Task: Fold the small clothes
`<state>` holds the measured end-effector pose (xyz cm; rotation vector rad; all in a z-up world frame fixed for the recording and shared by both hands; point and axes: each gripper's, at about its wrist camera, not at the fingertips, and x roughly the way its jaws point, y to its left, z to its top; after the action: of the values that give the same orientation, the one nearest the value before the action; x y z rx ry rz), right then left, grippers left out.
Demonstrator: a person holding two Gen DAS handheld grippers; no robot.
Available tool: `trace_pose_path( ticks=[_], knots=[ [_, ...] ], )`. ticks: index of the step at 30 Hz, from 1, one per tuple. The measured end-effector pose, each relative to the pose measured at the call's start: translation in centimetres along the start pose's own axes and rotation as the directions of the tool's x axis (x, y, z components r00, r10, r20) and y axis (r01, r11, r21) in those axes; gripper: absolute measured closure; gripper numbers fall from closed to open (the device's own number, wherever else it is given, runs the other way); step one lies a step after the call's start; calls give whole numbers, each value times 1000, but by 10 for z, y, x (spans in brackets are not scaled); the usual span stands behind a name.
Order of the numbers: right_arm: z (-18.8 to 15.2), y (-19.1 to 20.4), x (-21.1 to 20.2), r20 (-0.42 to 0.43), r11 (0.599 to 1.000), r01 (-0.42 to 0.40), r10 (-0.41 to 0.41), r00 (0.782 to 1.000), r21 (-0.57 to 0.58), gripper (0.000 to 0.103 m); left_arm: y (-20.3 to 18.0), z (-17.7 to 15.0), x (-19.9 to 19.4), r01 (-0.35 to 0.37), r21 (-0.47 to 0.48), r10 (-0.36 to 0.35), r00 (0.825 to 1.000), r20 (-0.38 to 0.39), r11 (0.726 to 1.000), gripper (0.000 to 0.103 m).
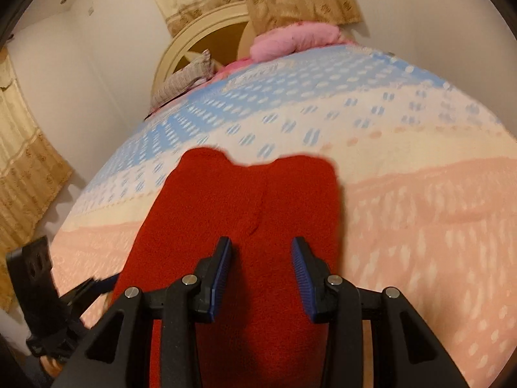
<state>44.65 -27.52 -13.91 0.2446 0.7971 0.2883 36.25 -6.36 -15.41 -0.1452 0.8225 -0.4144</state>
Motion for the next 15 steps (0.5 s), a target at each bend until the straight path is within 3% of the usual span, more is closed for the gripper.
trace_pose_path(
  ticks=[3,9,13,15],
  knots=[
    [-1,-10,19,-72,999,-14,17,997,45,62,4,0,0,19,-25,-19,1000,-5,999,0],
    [-12,-20,6,-47,998,-54,56,997,41,56,0,-3,-11,-43,-18,44,998,53,999,0],
    [-16,-29,4,-47,993,-95,98,994,73,53,-9,3,3,-42,22,42,999,-10,999,0],
    [-13,-29,2,-43,992,-106,109,993,72,53,-3,4,7,-16,-4,16,1000,-24,1000,0]
  ],
)
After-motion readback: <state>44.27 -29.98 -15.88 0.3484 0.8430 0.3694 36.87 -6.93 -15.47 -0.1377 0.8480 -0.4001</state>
